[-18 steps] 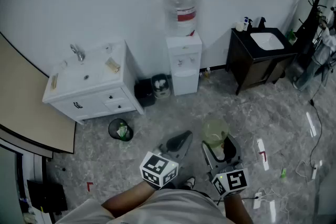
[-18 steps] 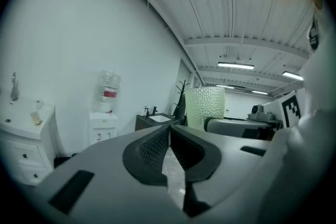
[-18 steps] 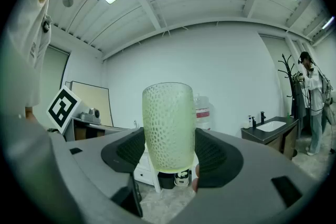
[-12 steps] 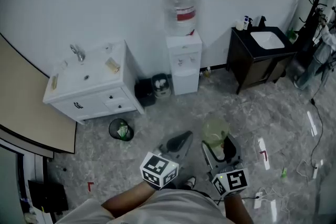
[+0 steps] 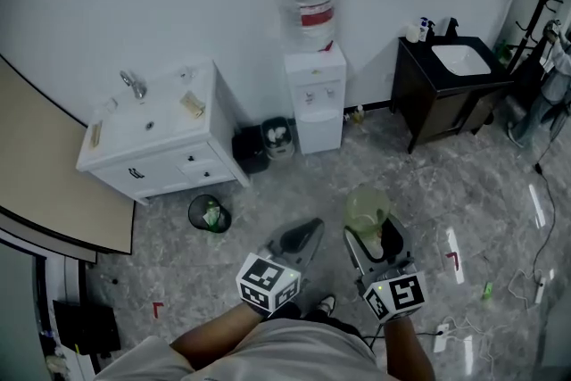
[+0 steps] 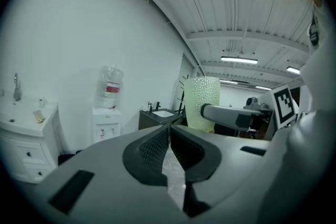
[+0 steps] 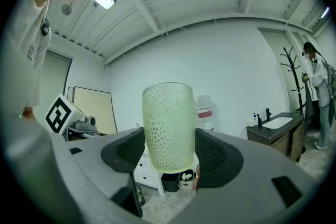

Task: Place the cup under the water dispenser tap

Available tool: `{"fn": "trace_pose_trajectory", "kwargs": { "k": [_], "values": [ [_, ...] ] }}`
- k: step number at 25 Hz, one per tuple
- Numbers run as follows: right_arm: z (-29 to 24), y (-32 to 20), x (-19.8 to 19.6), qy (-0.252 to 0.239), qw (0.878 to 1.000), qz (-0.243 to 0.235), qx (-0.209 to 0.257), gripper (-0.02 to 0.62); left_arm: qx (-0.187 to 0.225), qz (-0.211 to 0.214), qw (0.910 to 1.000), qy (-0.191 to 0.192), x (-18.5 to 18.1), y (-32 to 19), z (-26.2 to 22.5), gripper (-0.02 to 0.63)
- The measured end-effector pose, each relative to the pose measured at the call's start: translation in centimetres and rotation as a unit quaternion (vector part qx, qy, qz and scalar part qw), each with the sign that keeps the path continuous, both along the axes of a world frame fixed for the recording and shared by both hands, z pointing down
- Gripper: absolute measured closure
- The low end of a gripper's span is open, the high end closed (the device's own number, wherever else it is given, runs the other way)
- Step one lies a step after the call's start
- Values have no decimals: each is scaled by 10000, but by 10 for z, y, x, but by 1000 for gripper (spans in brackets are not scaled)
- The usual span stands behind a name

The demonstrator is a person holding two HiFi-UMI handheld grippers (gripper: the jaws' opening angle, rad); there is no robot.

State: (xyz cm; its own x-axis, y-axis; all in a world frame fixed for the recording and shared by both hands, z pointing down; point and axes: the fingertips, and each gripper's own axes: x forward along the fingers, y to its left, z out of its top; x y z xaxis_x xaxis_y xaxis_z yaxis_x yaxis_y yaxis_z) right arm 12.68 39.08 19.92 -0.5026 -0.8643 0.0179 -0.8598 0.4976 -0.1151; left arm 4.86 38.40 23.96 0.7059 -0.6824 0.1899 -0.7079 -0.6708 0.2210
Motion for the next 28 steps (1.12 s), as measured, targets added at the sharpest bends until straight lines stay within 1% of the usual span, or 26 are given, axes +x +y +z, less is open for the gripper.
{"fn": "trace_pose_trajectory", "kwargs": {
  "k": [4,7,13,16,20,24,28],
  "values": [
    [8,-24,4,13,10000,-18,50,285,-93,-163,9998,87,0,-13,8,588],
    [13,-46,2,-23,10000,-7,20,285,-128,-208,9997,77,-2,-28,12,588],
    [33,-103,-10,-23,9999,-10,-118,285,-137,-344,9992,181,-17,-84,23,588],
    [47,-145,-21,35,9998,22,-185,285,-124,-393,9989,223,-32,-128,32,588],
    [67,-214,-42,128,9993,133,-334,285,-139,-363,9989,245,-57,-199,47,588],
    [86,-289,-63,298,9984,185,-445,285,-86,-250,9996,105,-80,-279,58,588],
    [107,-351,-71,356,9973,312,-565,285,56,-126,9999,8,-94,-345,69,588]
  ]
}}
